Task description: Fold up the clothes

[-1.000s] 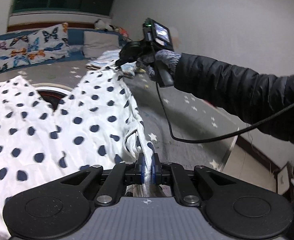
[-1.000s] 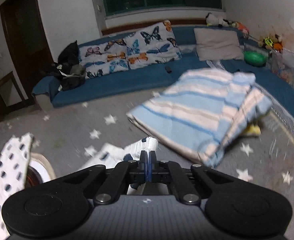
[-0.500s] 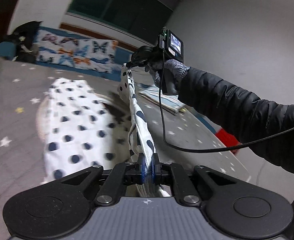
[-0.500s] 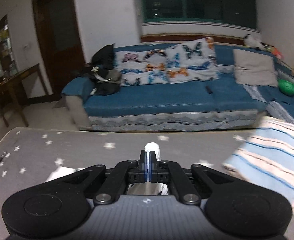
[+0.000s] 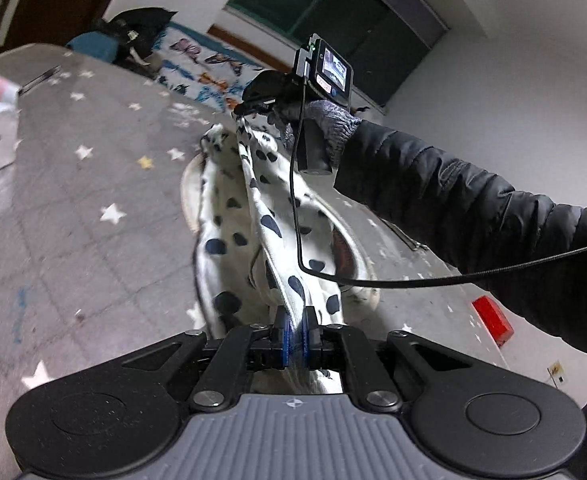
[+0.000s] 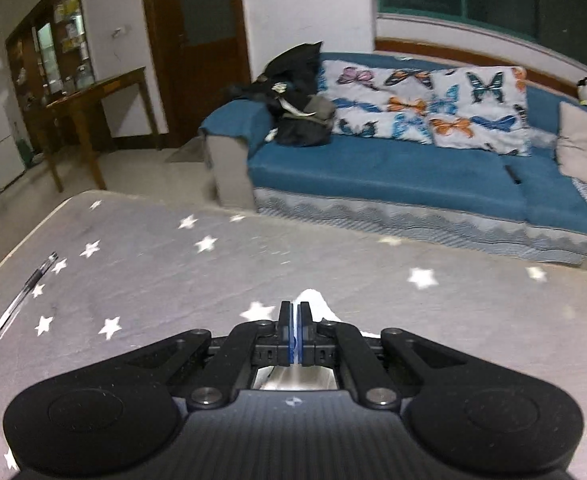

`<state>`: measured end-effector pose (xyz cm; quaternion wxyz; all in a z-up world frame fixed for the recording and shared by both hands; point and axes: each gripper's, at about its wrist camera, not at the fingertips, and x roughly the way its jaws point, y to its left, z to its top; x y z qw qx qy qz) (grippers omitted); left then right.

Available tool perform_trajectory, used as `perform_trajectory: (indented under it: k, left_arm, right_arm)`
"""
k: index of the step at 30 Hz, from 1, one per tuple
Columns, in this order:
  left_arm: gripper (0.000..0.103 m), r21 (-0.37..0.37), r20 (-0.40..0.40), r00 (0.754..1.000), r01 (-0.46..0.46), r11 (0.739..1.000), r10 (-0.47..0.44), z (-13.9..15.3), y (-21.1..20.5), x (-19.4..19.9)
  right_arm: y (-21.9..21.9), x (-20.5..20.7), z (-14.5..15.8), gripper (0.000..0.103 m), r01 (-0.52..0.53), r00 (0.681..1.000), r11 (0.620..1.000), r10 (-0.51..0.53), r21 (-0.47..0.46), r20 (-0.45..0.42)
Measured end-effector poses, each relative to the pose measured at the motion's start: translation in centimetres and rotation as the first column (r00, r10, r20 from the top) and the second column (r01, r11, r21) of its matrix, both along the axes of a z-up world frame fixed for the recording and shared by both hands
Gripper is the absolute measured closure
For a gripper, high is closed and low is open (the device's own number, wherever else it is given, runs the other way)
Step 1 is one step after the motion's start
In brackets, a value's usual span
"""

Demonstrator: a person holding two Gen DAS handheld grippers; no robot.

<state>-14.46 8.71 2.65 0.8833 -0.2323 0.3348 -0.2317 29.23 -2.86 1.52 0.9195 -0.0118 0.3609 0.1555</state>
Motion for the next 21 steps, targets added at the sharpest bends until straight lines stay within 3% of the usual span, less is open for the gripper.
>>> perform_trajectory:
  k: [4,9,18,21]
  left_arm:
    - [0.096,0.001,-0.017,1.000,-0.018,1.000,0.018,-0.4,0.1,-0.7]
    - [0.095,0.022,-0.037,0.999,-0.009,1.000,0.010,-0.8,-0.6,-0.7]
    - [0.087,0.063,-0.035,0.998,-0.050,0.997,0.053,-1.2,-0.4,-0.9]
    - [0.073,0.077,-0.031,0.997,-0.071,0.995,0.073,-1.2,-0.4,-1.2]
  right_arm:
    - [0.1,0.1,-0.7,0.100,-0.026,0.999,0.998,0.028,0.050,-0.041]
    - [-1.4,-1.5,0.6,0.095,-0.086,0.993,0.994,0.091,0.068,-0.075]
    - [-3.9,-9.3,1.5,0.084,-0.266,0.957,0.963,0.258,-0.043,-0.130]
    - [-5.5,-12.7,1.4,0.084,-0.311,0.942,0.948,0.300,-0.062,-0.148]
